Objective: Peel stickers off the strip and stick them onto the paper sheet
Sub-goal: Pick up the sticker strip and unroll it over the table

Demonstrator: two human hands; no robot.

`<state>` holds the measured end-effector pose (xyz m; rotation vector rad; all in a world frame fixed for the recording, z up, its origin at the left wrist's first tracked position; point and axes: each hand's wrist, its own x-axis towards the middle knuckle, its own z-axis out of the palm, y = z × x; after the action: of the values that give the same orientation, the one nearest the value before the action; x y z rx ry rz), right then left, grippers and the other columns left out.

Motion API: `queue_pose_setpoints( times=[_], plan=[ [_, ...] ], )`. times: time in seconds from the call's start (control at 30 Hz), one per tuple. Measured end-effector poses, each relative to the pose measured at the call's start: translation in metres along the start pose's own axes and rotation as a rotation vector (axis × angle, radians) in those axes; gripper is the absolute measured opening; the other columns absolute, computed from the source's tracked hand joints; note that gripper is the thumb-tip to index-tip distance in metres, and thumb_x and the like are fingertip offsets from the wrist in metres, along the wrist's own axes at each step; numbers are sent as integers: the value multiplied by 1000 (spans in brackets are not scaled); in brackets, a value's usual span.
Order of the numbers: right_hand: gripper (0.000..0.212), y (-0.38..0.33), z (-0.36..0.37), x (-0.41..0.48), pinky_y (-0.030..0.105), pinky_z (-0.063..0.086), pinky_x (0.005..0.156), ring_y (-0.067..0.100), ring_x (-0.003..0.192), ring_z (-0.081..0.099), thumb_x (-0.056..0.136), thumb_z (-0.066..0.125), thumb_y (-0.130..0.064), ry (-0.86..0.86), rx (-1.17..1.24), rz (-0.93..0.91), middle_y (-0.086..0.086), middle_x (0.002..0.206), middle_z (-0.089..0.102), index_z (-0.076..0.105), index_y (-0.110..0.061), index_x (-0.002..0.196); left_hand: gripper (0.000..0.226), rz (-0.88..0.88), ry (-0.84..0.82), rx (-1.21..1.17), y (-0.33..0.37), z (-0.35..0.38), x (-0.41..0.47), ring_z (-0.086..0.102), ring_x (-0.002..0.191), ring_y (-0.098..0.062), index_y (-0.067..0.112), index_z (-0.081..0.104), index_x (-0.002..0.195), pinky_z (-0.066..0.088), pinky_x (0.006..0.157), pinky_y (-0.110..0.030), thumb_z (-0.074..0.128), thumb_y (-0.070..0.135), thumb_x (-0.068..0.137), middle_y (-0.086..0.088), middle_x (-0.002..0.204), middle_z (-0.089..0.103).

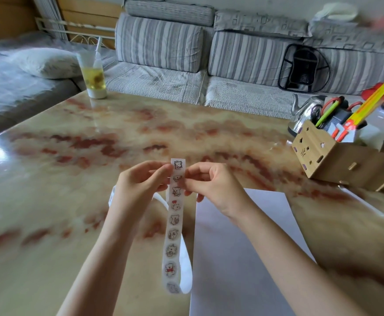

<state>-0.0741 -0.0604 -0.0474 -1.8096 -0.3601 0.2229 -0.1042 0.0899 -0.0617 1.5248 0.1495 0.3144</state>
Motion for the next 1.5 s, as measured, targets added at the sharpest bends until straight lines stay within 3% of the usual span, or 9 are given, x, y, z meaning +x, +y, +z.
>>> queue_pose_setpoints(
  times=[0.13,0.33,0.57,0.83,1.17,1.37,1.5],
  plan=[
    [15,-4,2,-4,22,48,55,13,68,67,85,69,-14,105,111,-37,13,89,72,63,-10,99,7,29,16,40,1,1,-3,67,64,-4,15,72,84,54,64,-15,66,13,86,6,67,73],
    [13,-5,9,-3,21,52,57,10,63,62,83,68,0,218,150,-136,3,75,66,64,-13,84,8,23,-10,38,4,4,-8,66,60,-4,13,72,84,51,58,-14,64,10,86,6,67,73],
    [15,-5,7,-7,15,50,66,6,67,63,83,68,1,162,61,-232,-3,74,68,67,-13,82,21,-60,-53,-12,10,3,-6,62,59,-8,5,71,81,53,57,-19,60,22,89,-1,65,68],
    [15,-4,9,-12,21,54,68,8,66,65,83,67,1,215,40,-268,-3,72,69,69,-14,80,13,-18,-60,66,9,3,-6,60,56,0,13,71,80,52,60,-13,62,19,88,12,54,64],
    [8,-2,12,-12,34,58,72,14,69,66,84,69,-4,273,4,-236,-1,74,70,70,-11,81,11,-28,-47,47,10,3,-9,62,60,1,14,74,82,52,62,-14,65,20,86,11,59,68],
    [12,-1,8,-11,27,54,71,5,67,60,84,69,-8,215,-55,-213,-10,72,67,68,-19,79,14,-19,-50,57,10,4,-11,61,58,2,11,74,81,51,58,-12,65,19,87,8,60,69],
    [8,1,6,-15,18,49,66,1,67,56,86,68,-16,232,-263,-254,-14,72,64,66,-22,82,16,-52,-51,38,11,5,-13,65,62,-1,10,74,80,50,55,-13,64,19,88,2,66,72]
  ],
)
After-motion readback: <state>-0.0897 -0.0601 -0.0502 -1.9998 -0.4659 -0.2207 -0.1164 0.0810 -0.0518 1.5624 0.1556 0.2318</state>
